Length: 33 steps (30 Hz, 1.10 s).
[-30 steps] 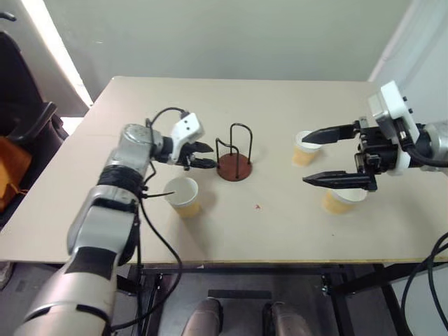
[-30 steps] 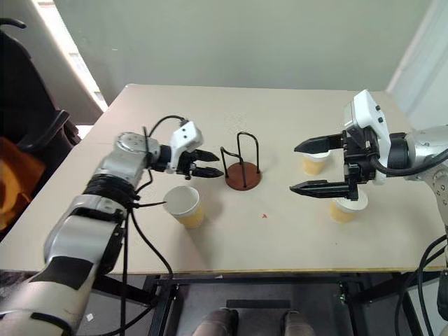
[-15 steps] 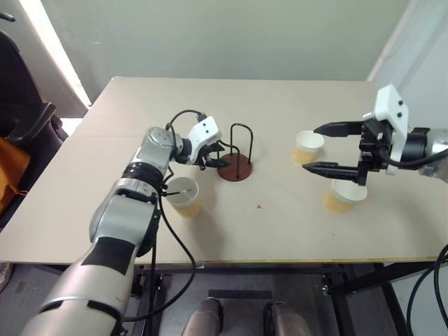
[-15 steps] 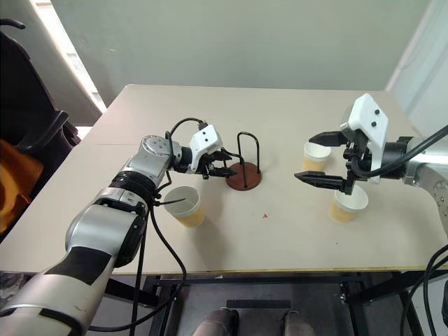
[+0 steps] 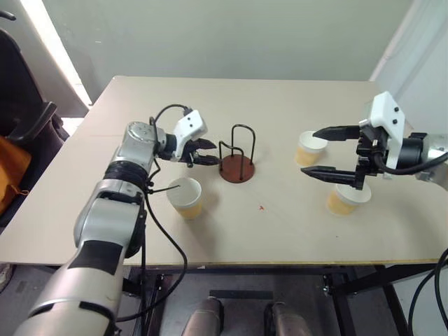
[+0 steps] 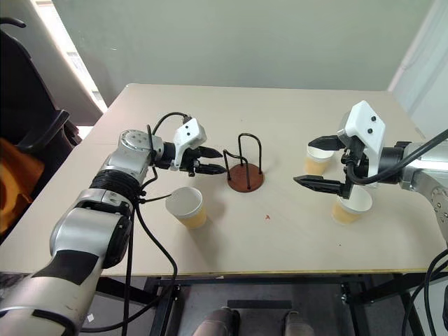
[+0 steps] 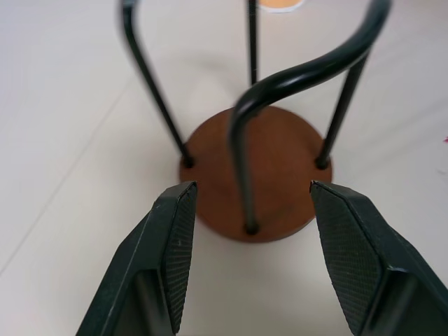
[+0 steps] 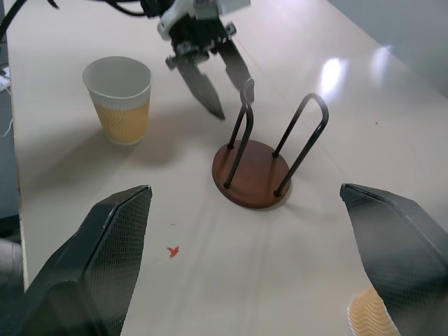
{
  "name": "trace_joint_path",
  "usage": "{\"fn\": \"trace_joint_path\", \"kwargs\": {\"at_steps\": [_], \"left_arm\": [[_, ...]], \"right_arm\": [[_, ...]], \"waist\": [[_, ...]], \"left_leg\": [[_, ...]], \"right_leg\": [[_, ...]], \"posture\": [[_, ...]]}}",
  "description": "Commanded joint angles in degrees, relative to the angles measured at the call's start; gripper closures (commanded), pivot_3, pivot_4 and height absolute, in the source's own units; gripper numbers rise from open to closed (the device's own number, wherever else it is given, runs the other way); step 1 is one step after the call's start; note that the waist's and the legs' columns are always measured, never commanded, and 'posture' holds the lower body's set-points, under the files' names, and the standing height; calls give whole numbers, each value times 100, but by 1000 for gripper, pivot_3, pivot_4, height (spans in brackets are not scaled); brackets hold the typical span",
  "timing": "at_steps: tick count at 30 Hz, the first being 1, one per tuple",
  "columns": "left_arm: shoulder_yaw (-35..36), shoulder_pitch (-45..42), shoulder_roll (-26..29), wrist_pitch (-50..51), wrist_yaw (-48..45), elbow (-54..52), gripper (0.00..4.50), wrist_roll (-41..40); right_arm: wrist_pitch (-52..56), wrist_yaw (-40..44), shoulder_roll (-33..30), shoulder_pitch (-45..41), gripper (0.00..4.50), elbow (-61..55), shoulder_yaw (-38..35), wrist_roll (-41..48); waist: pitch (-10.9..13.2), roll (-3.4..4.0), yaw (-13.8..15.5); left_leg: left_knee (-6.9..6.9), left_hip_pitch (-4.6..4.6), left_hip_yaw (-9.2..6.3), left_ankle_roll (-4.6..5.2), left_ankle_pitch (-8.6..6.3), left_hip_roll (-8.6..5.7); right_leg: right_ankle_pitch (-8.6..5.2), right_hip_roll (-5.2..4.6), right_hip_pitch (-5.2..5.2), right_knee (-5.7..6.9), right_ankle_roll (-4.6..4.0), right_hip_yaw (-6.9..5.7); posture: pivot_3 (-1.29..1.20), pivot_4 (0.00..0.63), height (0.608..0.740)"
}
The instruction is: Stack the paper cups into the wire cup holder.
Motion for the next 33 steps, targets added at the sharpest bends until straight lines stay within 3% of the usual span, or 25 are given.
{"fn": "trace_joint_path", "kwargs": {"at_steps": [1,7,15,18,22,26,30,33], "left_arm": [[81,-76,-176,-63,304,-22,1776,25],[164,-198,-424,-74,529,147,1776,-27],[199,-177,-302,-88,282,144,4472,-28],[221,-168,-271,-79,163,81,4472,-56],[374,-173,-387,290,-689,-537,4472,-523],[164,378,-516,1258,-1510,-2364,4472,-1051],[-249,1197,-458,1953,-1693,-4208,4472,-1257],[-409,1560,-372,2197,-1678,-4868,4472,-1342]], "right_arm": [[-117,-70,-45,-47,0,-156,-82,-43],[-135,-41,-109,-13,0,-148,-81,-83],[-82,-59,-120,13,0,-112,-92,-111],[-142,-83,-101,-33,0,4,-47,-203],[-254,107,-253,0,0,145,-1,-324],[-307,661,-766,420,0,206,-233,-240],[-456,883,-1047,916,0,355,-620,-238],[-548,1214,-1215,1459,0,455,-1117,-198]], "waist": [[0,0,12],[0,0,-1],[0,0,-11],[0,0,-13],[0,0,7],[-1,-1,53],[-1,0,47],[-1,-1,40]], "left_leg": [[0,-1,0,2,-1,0],[5,1,9,6,-4,-2],[4,3,18,6,-4,-1],[4,3,20,6,-4,-1],[5,1,20,8,-5,-1],[8,-10,21,5,-6,-4],[21,-6,55,-25,-16,-1],[28,1,68,-22,-24,0]], "right_leg": [[0,-2,0,0,0,0],[3,-5,1,1,5,3],[2,-3,0,1,7,5],[2,-4,0,0,8,7],[2,-4,0,0,8,7],[2,-7,-2,-10,10,6],[-5,-10,1,-7,23,9],[-7,-13,0,-1,32,19]], "posture": [[0,150,740],[0,150,740],[0,150,740],[0,150,740],[0,150,740],[0,150,740],[0,150,740],[0,150,740]]}}
